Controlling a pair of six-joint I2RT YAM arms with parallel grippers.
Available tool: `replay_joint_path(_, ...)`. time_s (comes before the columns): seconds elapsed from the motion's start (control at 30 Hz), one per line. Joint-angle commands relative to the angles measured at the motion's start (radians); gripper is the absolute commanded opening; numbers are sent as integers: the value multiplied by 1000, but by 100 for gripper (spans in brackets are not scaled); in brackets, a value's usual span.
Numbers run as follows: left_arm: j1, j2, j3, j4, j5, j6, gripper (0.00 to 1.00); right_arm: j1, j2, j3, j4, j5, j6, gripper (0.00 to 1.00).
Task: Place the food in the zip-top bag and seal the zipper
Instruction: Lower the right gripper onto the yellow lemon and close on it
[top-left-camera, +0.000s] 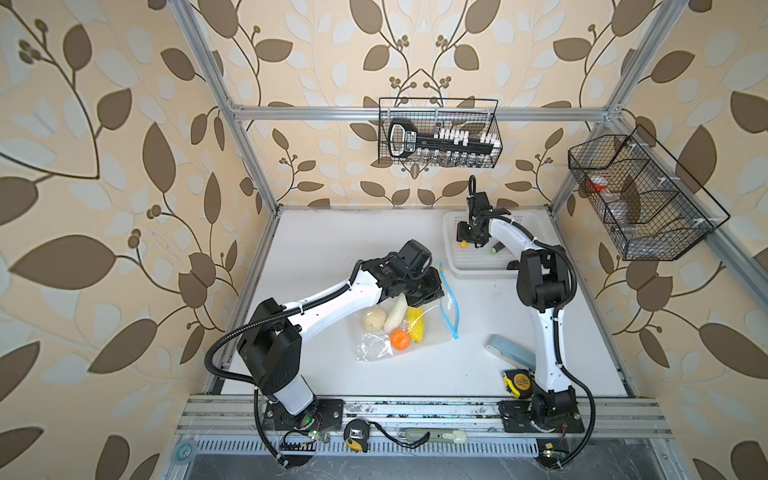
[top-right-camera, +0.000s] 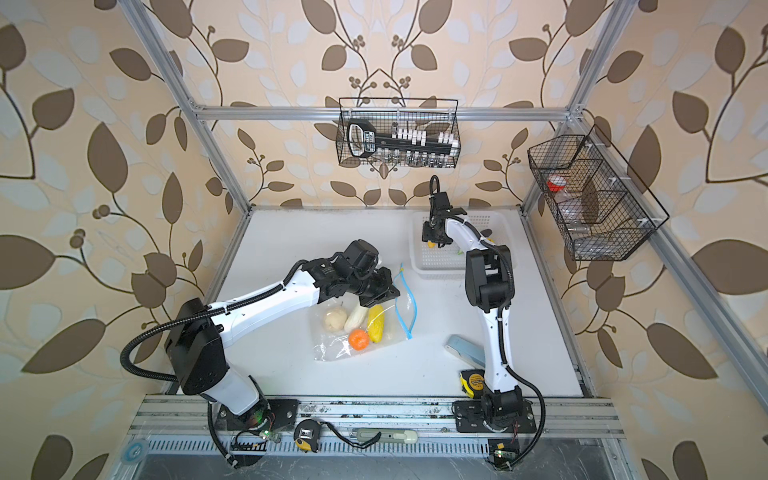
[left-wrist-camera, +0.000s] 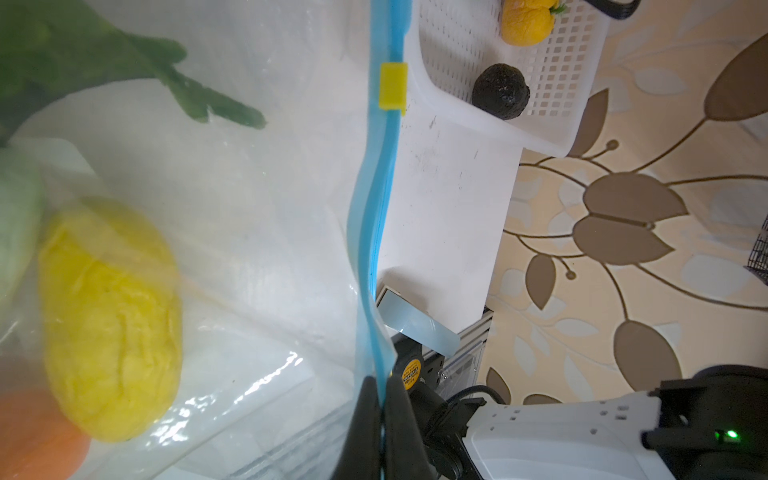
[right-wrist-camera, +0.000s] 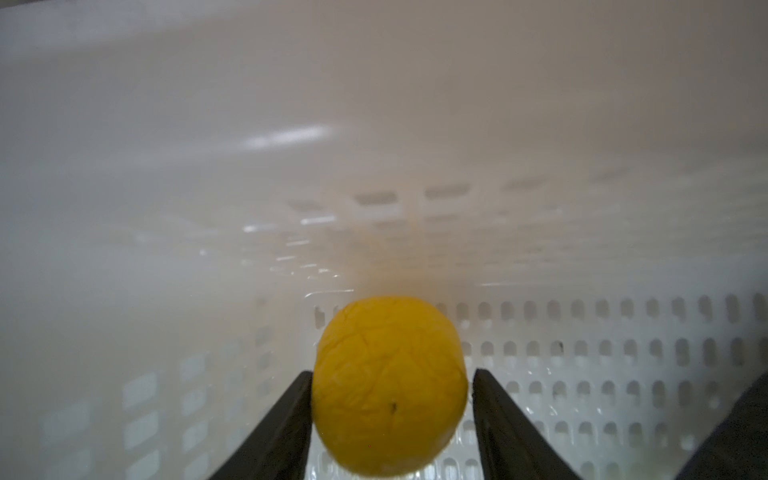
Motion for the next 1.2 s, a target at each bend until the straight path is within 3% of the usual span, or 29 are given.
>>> replay_joint_path(0.0, -11, -7, 39, -1, 12, 18, 0, -6, 36, 42, -9, 9, -1, 60)
replay_joint_path(0.6, -11, -5, 37, -1, 11, 19, 0, -7, 24, 52, -12, 18, 7, 51)
replay_joint_path(1.17, -11, -20, 28, -6, -8, 19, 0, -5, -157, -117, 21, 14, 22, 50)
